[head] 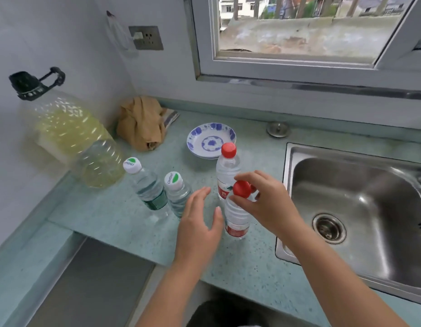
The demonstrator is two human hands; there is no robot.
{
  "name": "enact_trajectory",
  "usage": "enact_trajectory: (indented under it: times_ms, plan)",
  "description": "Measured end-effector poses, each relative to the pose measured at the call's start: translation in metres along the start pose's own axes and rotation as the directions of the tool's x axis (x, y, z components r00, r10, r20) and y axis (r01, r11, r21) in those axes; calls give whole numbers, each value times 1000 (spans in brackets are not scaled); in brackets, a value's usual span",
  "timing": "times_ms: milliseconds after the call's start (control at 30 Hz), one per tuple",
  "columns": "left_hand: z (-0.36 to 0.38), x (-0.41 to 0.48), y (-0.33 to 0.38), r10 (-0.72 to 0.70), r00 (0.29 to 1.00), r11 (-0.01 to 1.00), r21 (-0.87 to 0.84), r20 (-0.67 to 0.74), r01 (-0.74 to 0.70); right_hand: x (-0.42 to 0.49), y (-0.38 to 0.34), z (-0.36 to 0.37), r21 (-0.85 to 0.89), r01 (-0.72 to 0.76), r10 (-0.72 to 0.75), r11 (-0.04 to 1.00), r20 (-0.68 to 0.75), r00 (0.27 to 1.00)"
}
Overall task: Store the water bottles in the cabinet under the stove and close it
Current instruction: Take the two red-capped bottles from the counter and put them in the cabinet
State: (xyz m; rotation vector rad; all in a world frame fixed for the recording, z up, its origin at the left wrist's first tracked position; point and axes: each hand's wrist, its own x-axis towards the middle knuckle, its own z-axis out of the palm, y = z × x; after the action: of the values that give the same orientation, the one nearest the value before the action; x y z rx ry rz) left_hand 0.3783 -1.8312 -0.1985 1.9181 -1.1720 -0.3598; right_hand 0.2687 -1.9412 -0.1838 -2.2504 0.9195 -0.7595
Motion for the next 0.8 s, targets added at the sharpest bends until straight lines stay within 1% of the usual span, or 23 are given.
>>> enact_trajectory:
  times_ms: [100, 233, 333, 467, 600, 700, 800]
  plan:
    - [10, 16, 0, -4, 998, 999, -41, 63, 6, 3, 6, -8, 40, -91, 94, 995, -79, 992]
    - [29, 42, -2, 4, 998, 1000, -28, 61, -2, 3, 18, -24, 67, -200, 209, 978, -183, 961]
    - [42, 62, -7, -8, 999, 999, -43, 36, 9, 4, 23, -30, 34, -226, 228, 973, -224, 948]
    - [56, 83, -17, -62, 998, 990, -127, 23, 64, 11, 32, -38, 31, -265, 262, 964, -308, 915]
    - [67, 95, -29, -138, 990, 969, -200, 41, 143, 16, 38, -42, 78, -312, 320, 947, -320, 892]
    - [74, 99, -34, -175, 982, 950, -250, 73, 187, 16, 41, -40, 101, -312, 328, 945, -332, 885]
    - [79, 100, -38, -188, 978, 947, -249, 89, 204, 15, 44, -41, 80, -318, 326, 945, -333, 885]
